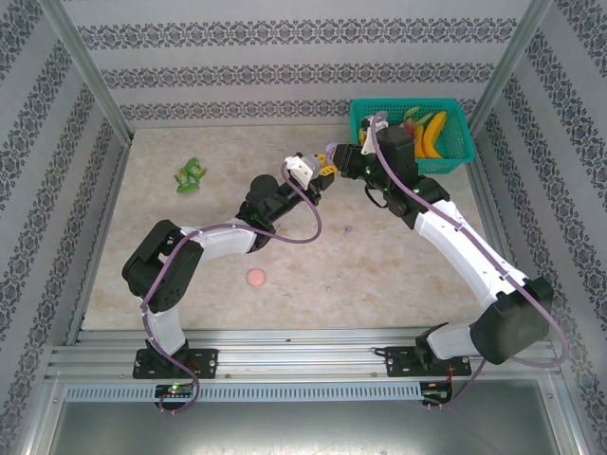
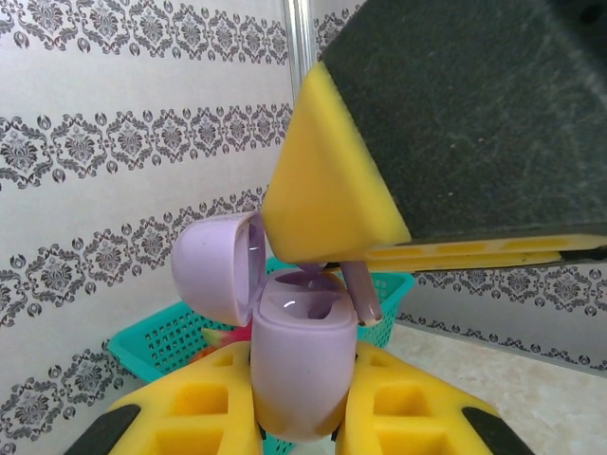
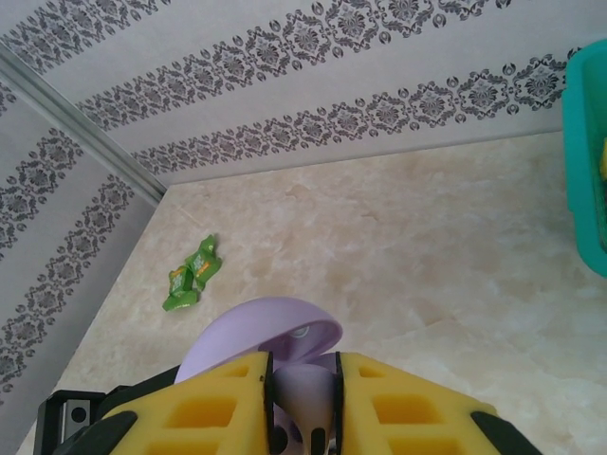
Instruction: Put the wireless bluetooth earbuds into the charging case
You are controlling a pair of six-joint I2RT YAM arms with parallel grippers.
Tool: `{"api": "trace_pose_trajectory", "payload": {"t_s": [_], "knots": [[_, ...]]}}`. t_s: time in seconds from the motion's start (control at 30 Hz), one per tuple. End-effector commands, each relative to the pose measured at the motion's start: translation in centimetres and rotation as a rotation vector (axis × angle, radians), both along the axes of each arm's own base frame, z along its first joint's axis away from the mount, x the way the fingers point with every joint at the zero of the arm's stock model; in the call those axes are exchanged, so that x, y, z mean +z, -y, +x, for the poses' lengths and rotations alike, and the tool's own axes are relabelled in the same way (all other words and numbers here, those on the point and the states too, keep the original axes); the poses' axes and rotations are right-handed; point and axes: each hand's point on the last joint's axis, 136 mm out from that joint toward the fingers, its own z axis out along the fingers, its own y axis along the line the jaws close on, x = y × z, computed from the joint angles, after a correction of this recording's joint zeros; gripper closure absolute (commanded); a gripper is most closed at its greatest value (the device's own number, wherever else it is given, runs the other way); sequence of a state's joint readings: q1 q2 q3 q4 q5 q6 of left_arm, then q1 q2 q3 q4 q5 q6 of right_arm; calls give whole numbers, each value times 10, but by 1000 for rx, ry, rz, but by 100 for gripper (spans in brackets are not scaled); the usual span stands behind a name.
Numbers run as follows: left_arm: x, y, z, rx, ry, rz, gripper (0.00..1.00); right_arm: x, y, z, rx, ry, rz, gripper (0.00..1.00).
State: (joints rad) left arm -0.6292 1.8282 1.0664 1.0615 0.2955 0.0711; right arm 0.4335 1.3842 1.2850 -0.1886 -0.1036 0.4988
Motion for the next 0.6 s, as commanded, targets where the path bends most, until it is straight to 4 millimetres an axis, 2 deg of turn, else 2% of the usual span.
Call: {"api": "trace_pose_trajectory", "payload": {"t_s": [0.0,0.33,0.57], "knots": [[23,7,-17,-55,51,-34,100,7,0,2,2,17,33,78],[20,9,-17,-60,48,-29,100,40,9,-13,0,82,74,79],[22,10,-18,-74,48,-32,100,37,7,-8,1,77,70,79]]}}
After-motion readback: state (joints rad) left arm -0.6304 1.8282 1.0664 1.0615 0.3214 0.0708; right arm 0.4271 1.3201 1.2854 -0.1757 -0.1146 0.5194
